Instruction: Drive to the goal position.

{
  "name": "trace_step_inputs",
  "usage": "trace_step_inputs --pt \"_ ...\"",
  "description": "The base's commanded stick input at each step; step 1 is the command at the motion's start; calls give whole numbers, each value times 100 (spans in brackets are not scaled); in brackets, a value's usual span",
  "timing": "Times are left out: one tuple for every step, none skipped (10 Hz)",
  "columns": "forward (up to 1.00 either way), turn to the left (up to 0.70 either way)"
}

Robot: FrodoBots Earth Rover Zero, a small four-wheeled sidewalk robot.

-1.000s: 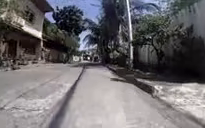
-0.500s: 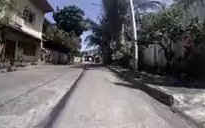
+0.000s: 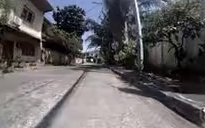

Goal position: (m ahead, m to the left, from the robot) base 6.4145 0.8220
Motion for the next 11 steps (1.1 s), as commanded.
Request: trace_step_inputs --pt "100 0" --pt "100 0" --pt "100 0" --pt "100 0" --pt "100 0" --pt "100 0" --pt "100 0" --pt "100 0" --pt "100 0" --pt "100 0" --pt "100 0"
